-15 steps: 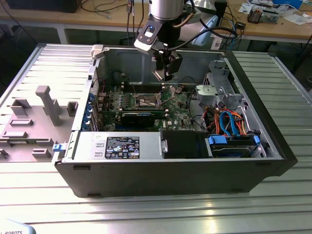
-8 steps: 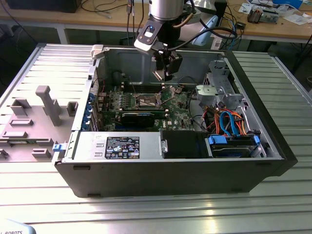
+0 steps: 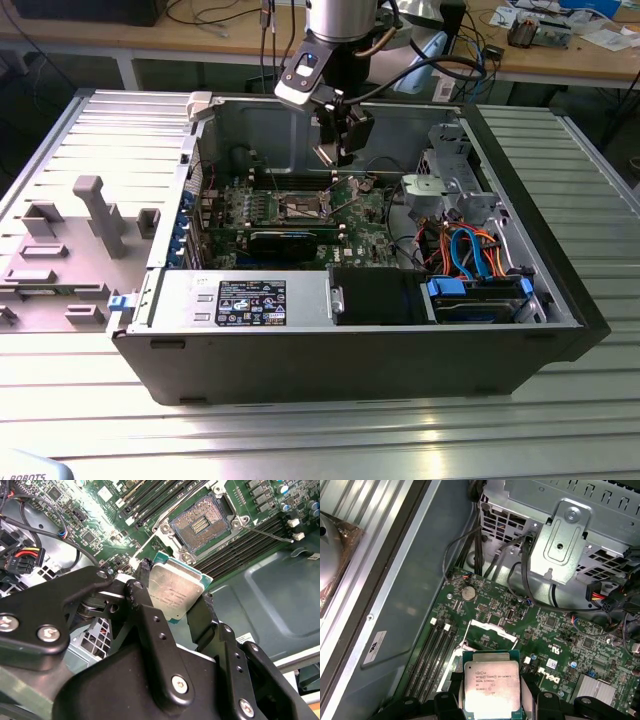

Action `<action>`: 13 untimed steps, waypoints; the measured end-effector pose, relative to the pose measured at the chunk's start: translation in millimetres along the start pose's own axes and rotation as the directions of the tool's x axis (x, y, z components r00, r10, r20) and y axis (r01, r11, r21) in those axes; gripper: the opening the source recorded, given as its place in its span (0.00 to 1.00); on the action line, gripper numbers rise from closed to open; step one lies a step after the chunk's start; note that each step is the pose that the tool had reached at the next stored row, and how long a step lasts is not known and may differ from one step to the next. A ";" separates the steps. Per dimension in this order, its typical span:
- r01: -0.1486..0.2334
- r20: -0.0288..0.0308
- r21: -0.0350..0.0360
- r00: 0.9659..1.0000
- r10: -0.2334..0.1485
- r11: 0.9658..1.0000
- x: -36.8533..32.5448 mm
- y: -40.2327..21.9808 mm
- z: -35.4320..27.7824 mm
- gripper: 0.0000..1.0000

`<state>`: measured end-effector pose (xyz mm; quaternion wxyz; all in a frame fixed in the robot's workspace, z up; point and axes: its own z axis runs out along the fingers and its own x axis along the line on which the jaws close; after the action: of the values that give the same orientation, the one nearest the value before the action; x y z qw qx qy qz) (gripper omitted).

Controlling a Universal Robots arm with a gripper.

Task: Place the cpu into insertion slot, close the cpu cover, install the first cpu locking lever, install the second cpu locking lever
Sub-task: 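Place the cpu into insertion slot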

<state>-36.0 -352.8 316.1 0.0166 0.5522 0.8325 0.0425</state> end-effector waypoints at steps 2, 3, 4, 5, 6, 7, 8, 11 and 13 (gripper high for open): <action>-0.001 0.000 0.000 1.000 0.001 1.000 0.0 0.0 0.1 0.54; -0.002 0.000 0.000 1.000 0.002 1.000 0.0 0.0 0.1 0.54; -0.002 0.000 0.000 1.000 0.002 1.000 0.0 0.0 0.2 0.54; -0.004 0.000 0.000 1.000 0.004 1.000 0.0 0.0 0.2 0.54; -0.004 0.000 0.000 1.000 0.004 1.000 0.0 0.0 0.3 0.54; -0.004 0.000 0.000 1.000 0.004 1.000 0.0 0.0 0.3 0.54; -0.005 0.000 0.000 1.000 0.005 1.000 0.0 0.0 0.3 0.54; -0.006 0.001 0.000 1.000 0.006 1.000 0.0 0.0 0.4 0.54; -0.008 0.001 0.000 1.000 0.008 1.000 0.0 0.0 0.5 0.54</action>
<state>-36.0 -352.8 315.6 0.0167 0.5554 0.8303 0.0424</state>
